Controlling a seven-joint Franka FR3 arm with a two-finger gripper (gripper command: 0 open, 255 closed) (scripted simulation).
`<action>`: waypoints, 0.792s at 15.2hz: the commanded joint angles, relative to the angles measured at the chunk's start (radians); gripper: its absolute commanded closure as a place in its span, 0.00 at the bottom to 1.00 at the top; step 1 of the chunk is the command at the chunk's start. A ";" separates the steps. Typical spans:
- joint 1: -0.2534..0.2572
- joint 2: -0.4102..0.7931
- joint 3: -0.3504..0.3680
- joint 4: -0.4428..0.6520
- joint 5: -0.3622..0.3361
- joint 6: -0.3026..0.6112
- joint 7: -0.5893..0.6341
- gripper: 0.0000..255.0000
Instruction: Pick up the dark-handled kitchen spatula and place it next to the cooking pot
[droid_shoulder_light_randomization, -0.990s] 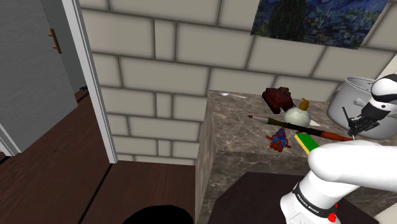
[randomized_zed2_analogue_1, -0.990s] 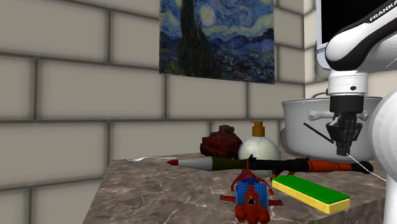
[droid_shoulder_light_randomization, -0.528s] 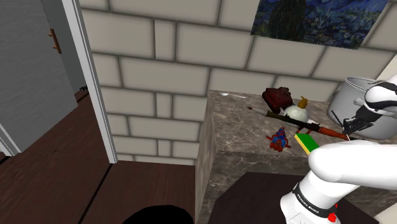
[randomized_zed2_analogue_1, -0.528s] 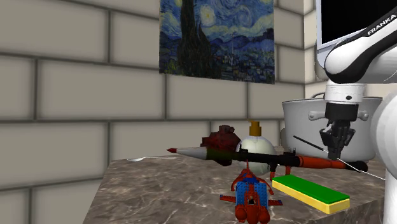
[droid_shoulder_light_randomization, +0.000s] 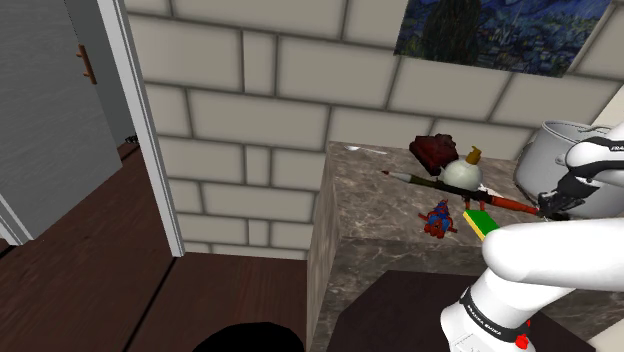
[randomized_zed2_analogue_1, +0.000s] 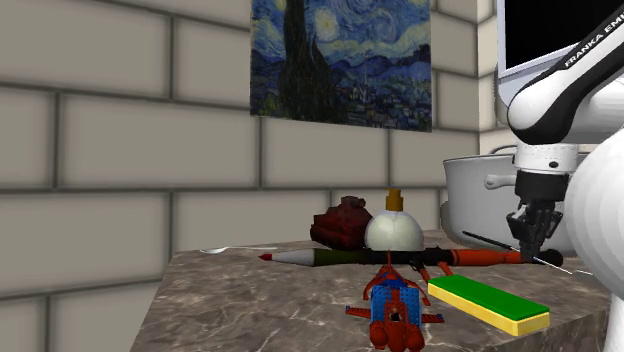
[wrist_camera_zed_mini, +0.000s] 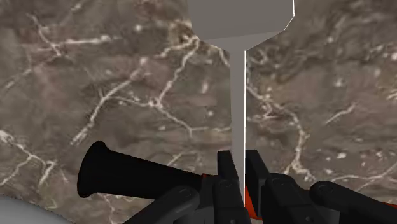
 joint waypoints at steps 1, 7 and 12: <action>0.002 0.031 0.000 -0.002 0.019 -0.086 -0.009 1.00; 0.008 0.038 -0.006 -0.003 0.018 -0.076 -0.007 0.00; -0.041 -0.048 0.115 0.058 0.069 -0.239 -0.020 0.00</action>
